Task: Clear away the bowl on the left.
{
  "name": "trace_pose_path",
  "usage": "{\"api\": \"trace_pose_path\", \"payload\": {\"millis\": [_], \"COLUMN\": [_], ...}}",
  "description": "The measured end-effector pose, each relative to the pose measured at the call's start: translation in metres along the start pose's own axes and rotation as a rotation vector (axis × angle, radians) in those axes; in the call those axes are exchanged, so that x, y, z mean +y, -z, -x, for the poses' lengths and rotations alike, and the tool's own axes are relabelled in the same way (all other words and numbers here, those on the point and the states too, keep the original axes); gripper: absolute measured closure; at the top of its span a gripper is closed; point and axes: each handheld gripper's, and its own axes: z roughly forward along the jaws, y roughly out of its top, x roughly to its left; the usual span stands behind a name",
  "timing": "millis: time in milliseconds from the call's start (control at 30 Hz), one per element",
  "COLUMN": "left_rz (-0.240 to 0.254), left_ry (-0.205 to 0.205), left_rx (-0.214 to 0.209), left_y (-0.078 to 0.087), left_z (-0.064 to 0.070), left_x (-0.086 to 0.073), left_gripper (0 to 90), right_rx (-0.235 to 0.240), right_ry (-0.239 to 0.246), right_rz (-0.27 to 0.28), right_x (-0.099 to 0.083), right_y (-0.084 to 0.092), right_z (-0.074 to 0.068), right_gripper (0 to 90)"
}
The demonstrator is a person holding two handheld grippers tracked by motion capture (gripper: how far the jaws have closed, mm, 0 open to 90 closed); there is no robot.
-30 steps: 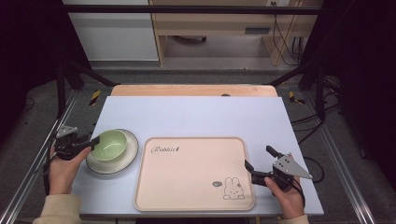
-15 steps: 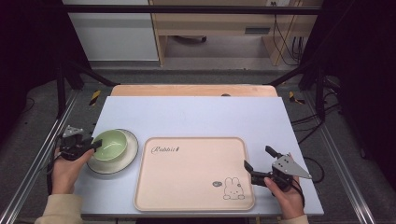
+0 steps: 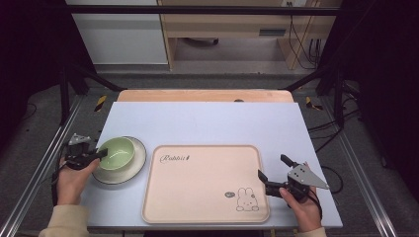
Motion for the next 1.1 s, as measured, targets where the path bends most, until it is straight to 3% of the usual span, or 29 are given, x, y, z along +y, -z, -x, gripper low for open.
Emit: {"api": "trace_pose_path", "payload": {"millis": [200, 367, 433, 500, 600, 633, 700, 833, 1100], "left_rz": [-0.009, -0.004, 0.019, 0.03, 0.046, 0.066, 0.072, 0.074, 0.099], "left_ry": [-0.013, 0.02, 0.055, 0.065, 0.07, 0.096, 0.104, 0.095, 0.106], "left_rx": [0.01, -0.01, -0.044, -0.053, -0.051, -0.066, -0.059, -0.035, -0.052], "left_y": [-0.002, 0.0, 0.002, 0.003, 0.008, 0.01, 0.012, 0.015, 0.019], "left_z": [0.003, 0.002, 0.0, 0.0, 0.001, 0.0, 0.0, 0.001, 0.002], "left_x": [0.0, 0.0, 0.0, 0.0, 0.003, 0.004, 0.004, 0.006, 0.009], "left_gripper": [79.7, 82.0, 82.7, 83.0, 83.1, 82.2, 82.3, 82.1, 82.1], "right_rx": [0.0, -0.001, 0.001, 0.0, 0.0, 0.005, 0.006, 0.008, 0.006], "right_ry": [-0.003, -0.002, -0.004, -0.003, -0.004, 0.002, 0.005, 0.005, 0.005], "right_rz": [-0.003, -0.004, -0.006, -0.006, -0.007, -0.006, -0.005, -0.006, -0.003], "right_x": [0.0, 0.0, 0.0, 0.0, 0.0, 0.0, 0.0, 0.0, 0.0], "right_y": [-0.001, 0.0, -0.001, -0.001, -0.001, -0.001, -0.001, -0.001, 0.0], "right_z": [-0.001, 0.0, -0.001, -0.001, -0.001, -0.001, -0.001, -0.001, 0.0], "right_gripper": [4.9, 4.9, 4.9, 4.8, 4.9, 4.8, 4.8, 4.9, 4.9]}}
